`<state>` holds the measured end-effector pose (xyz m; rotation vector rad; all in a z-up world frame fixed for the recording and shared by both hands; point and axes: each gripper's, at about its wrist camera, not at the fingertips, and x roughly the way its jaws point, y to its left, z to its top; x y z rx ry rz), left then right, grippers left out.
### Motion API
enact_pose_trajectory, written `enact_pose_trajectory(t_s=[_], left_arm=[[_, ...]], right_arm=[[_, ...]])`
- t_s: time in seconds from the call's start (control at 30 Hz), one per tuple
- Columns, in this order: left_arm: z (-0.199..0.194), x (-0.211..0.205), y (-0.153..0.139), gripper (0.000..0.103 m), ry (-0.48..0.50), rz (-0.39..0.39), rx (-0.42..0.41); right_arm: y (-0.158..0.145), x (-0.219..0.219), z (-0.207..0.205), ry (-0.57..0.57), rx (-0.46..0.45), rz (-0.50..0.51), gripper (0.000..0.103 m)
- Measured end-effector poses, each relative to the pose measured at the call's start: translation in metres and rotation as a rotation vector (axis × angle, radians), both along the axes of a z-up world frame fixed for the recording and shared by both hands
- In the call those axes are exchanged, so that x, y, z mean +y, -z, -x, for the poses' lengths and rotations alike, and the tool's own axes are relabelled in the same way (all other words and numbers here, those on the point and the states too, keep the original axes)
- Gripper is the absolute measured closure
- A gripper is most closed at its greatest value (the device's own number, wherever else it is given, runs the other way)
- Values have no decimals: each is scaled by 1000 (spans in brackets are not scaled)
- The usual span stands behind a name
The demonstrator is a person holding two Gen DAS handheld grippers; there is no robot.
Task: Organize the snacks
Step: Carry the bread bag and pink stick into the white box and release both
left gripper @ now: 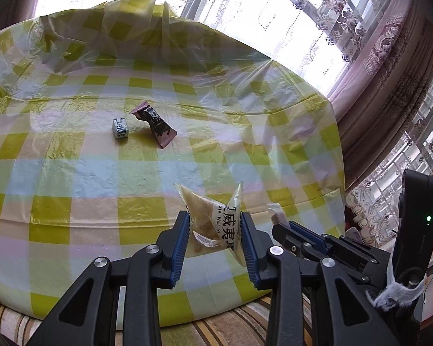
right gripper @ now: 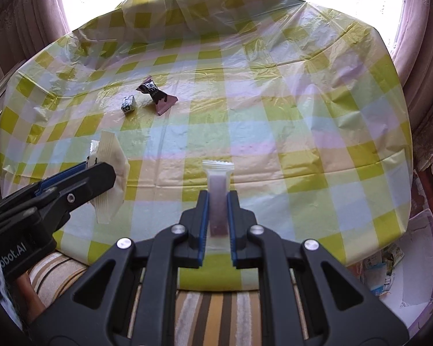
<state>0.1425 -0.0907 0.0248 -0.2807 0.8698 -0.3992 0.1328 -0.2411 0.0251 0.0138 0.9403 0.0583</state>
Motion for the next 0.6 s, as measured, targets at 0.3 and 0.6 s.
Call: enact_pose_trajectory(t_s=[0.3,0.6], left_arm=[[19,-46,-6,67,103,-14,6],[30,-88,-8,67,192,-31,21]], right_arm=[[-6,-40,26,41,1,-1,88],[-3,-86,51,95,10,-14,88]])
